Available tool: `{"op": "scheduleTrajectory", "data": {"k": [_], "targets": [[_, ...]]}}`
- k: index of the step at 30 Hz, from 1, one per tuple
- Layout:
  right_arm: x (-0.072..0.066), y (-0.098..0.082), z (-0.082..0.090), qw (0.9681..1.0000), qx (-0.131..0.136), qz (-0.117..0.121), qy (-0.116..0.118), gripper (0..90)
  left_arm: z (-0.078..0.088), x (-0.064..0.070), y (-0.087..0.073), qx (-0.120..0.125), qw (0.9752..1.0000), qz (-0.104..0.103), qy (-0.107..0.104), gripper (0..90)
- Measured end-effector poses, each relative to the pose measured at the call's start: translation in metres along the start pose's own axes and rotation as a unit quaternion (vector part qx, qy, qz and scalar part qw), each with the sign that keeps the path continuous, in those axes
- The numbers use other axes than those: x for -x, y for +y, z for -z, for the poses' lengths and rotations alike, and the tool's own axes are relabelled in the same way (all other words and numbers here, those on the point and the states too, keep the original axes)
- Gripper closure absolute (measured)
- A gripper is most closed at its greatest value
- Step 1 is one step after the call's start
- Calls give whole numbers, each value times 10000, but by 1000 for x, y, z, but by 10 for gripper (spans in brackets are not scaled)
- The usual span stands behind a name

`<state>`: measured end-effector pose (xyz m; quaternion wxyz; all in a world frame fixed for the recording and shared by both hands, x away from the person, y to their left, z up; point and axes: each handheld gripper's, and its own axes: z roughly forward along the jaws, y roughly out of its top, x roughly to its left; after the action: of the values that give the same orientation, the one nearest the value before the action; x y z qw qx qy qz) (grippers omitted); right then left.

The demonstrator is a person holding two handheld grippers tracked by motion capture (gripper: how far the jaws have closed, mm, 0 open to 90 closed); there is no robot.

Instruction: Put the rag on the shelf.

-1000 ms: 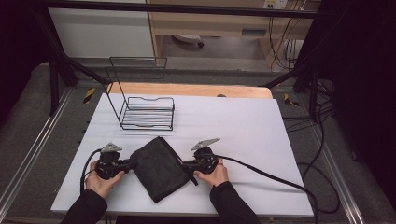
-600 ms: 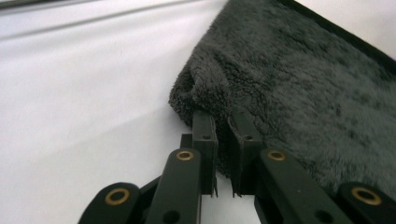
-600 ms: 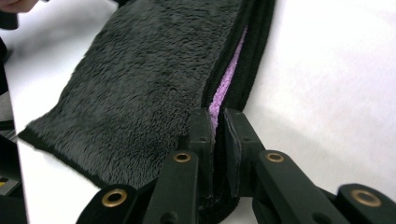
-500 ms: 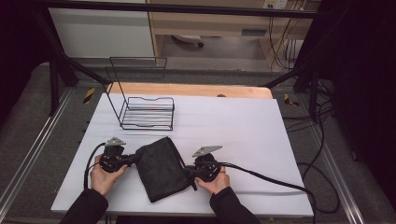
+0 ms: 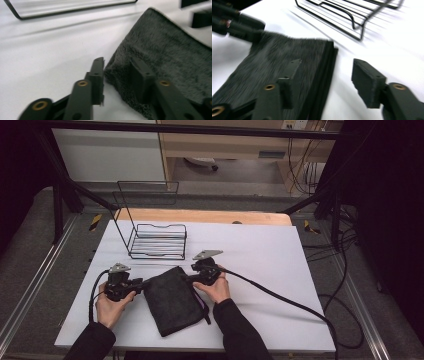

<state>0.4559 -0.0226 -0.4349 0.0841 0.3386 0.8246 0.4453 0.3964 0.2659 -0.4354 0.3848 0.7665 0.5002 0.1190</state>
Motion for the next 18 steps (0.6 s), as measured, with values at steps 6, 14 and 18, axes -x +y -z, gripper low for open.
{"op": "scheduleTrajectory", "data": {"k": [6, 14, 18], "targets": [[6, 3, -36, 9996, -270, -33, 115, 465, -4, 0, -4, -229, 9997, 24, 5, 786], [5, 0, -39, 9979, -355, -259, 483, 744, -5, -2, -2, -366, 9993, 114, -10, 822], [6, 0, -38, 9969, -351, -395, 581, 801, -6, -1, 0, -384, 9993, 38, -7, 825]]}}
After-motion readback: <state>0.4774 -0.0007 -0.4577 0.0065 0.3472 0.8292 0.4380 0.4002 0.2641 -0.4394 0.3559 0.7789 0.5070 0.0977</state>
